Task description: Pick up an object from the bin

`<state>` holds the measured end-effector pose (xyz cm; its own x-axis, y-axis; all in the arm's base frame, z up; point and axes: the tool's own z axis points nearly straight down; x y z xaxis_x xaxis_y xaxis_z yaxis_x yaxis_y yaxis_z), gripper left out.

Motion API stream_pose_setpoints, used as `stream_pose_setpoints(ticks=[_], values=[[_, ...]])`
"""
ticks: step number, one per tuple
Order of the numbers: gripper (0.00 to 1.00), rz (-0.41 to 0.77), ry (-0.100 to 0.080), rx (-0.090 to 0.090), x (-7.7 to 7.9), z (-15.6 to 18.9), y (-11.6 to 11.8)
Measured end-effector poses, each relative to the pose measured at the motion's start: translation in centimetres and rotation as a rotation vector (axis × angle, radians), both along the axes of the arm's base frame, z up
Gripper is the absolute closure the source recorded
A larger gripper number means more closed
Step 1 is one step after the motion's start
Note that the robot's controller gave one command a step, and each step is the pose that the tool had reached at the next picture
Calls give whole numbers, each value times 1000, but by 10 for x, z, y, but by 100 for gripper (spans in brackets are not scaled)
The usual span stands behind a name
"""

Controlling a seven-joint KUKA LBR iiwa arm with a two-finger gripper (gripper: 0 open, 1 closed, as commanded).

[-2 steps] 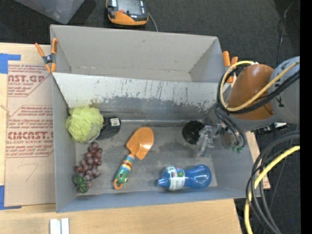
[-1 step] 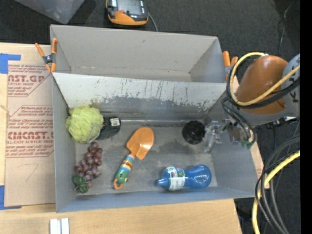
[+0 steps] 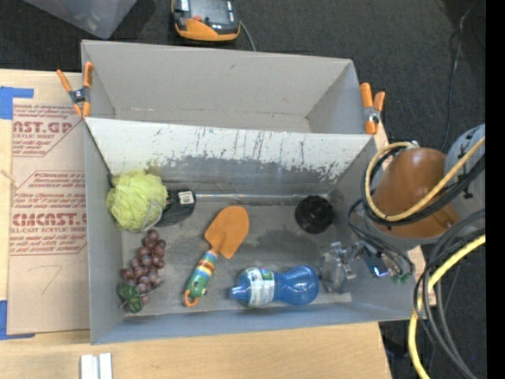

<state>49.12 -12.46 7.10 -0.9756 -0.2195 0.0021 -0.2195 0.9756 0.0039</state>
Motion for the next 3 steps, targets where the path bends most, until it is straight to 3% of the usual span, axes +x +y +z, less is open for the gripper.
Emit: stream_pose_setpoints(ticks=[1,2,3], values=[[0,-317,-15,-1,43,31,15],[0,-318,-15,-1,43,31,15],[0,-226,-16,-2,47,1,52]])
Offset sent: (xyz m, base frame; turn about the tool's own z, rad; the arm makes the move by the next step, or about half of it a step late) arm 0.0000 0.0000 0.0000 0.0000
